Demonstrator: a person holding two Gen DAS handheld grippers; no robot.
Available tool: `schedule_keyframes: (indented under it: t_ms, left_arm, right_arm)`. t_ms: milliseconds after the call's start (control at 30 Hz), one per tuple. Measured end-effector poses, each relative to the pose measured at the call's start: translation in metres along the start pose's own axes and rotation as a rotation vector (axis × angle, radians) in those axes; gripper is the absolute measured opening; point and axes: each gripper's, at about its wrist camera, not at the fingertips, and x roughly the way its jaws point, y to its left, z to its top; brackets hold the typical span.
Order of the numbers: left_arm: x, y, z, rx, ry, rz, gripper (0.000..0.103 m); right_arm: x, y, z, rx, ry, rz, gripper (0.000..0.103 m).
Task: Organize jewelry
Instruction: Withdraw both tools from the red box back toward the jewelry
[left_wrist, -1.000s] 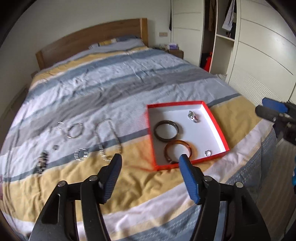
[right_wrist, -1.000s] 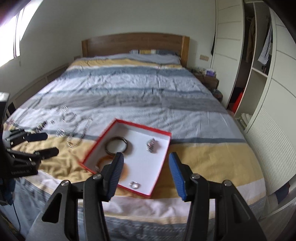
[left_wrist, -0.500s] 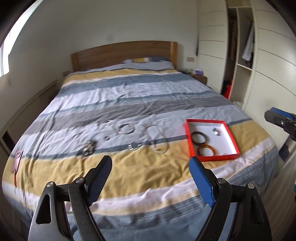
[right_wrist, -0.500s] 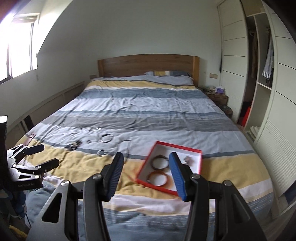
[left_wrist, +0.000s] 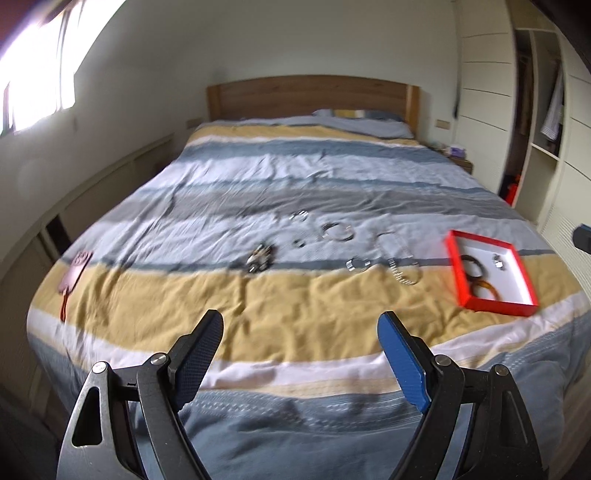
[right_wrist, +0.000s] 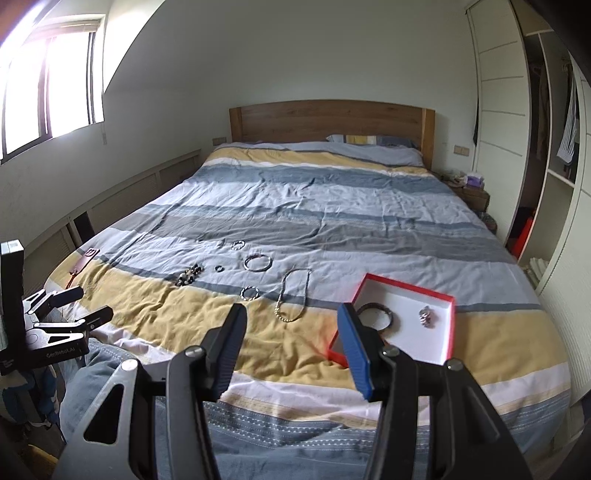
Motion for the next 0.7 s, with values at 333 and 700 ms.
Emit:
schedule_keyframes:
  t_ms: [333, 700]
  left_arm:
    - [0.056, 0.048, -0.020, -0.102, 0.096, 0.049, 0.085]
    - [0.134, 0.066, -0.026, -0.123, 0.198, 0.071, 0.085]
  right_arm:
    - [0.069, 0.003, -0.013, 0.028, 0.078, 0.059, 0.049]
    - [0.175, 0.037, -0.025, -0.031, 0.222, 0.161, 0.049]
